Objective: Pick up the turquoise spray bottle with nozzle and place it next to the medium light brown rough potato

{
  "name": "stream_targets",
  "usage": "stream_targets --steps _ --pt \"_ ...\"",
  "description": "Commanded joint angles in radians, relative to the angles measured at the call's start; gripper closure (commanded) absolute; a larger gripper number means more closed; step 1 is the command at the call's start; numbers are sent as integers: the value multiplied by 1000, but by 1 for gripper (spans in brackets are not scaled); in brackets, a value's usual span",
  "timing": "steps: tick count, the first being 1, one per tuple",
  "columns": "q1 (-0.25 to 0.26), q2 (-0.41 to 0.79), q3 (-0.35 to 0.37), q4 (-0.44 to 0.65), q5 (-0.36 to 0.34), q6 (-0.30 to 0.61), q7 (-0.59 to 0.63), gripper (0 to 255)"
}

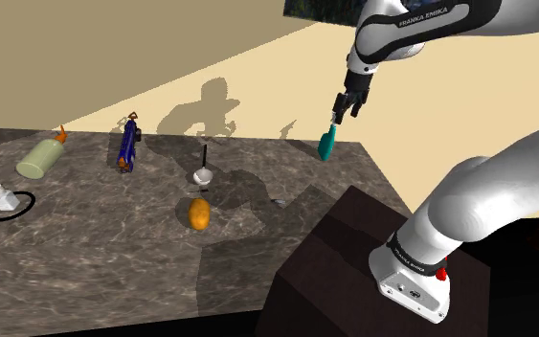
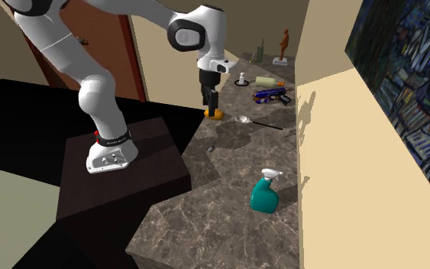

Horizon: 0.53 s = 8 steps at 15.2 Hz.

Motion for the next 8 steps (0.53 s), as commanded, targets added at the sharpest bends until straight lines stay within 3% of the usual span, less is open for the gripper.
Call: stream_targets --steps 1,8 --pt "-9 69 -28 15 2 71 -13 0" --pt "-38 310 -111 132 70 241 -88 0"
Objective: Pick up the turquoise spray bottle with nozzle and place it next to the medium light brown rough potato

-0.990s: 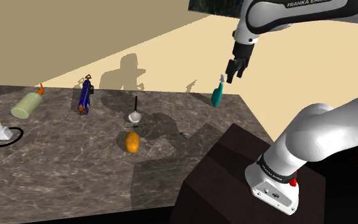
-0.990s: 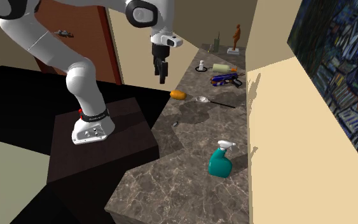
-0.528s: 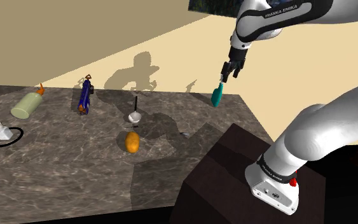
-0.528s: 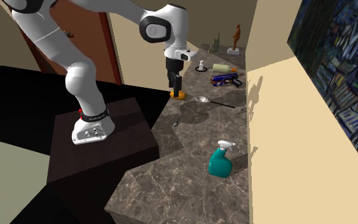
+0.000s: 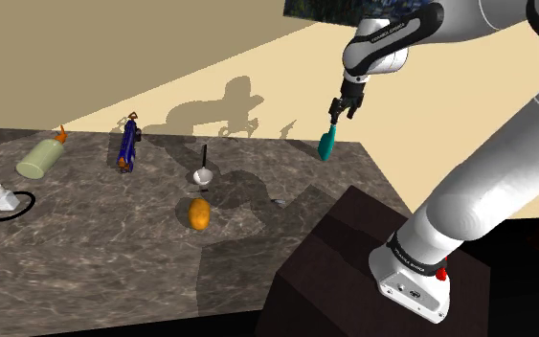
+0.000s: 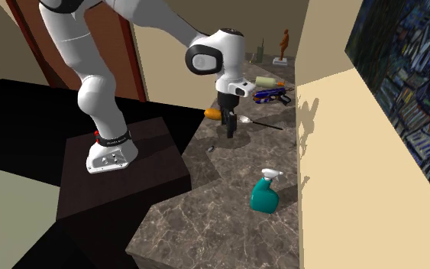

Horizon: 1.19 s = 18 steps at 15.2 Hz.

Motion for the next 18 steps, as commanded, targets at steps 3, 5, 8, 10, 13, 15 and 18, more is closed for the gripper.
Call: stream_targets --steps 3,5,8,10,13,15,18 --pt "-23 146 -34 89 73 79 -58 0" --pt "-42 219 -43 138 118 110 -90 0" --pt "-80 326 -45 220 189 145 -138 0" --pt "-111 397 -40 280 235 162 -167 0" --pt "-164 500 -27 379 298 177 -203 0" --pt "-172 520 -19 379 309 196 -210 0" --pt "-183 552 -7 381 327 224 -221 0"
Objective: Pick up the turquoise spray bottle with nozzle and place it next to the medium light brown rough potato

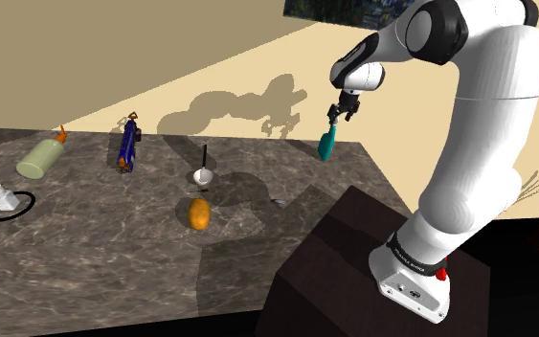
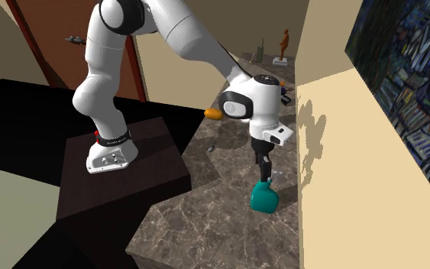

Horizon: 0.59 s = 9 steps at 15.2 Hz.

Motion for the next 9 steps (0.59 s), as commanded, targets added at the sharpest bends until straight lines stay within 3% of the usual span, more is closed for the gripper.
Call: stream_targets --steps 1,9 --pt "-9 24 9 3 14 20 -9 0" --pt "-15 41 15 5 23 34 -14 0"
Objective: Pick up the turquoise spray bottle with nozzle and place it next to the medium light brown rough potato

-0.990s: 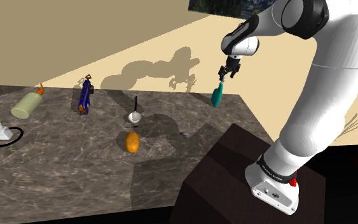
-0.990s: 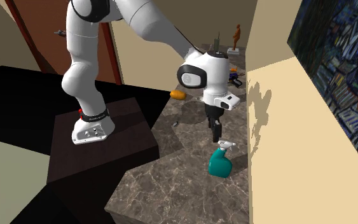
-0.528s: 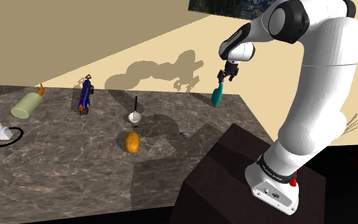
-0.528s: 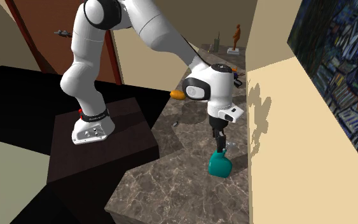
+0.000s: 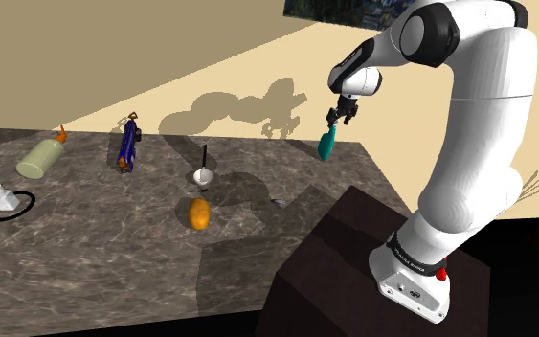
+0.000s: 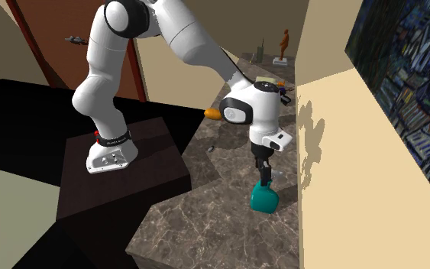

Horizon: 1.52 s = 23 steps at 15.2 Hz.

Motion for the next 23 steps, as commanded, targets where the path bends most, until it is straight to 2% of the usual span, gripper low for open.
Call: stream_targets --steps 1,2,3,12,23 --pt "0 0 0 0 0 0 0 0" --pt "0 0 0 0 0 0 0 0" --pt "0 0 0 0 0 0 0 255" --pt "0 0 0 0 0 0 0 255" --pt "29 -97 -37 21 -56 -113 32 255"
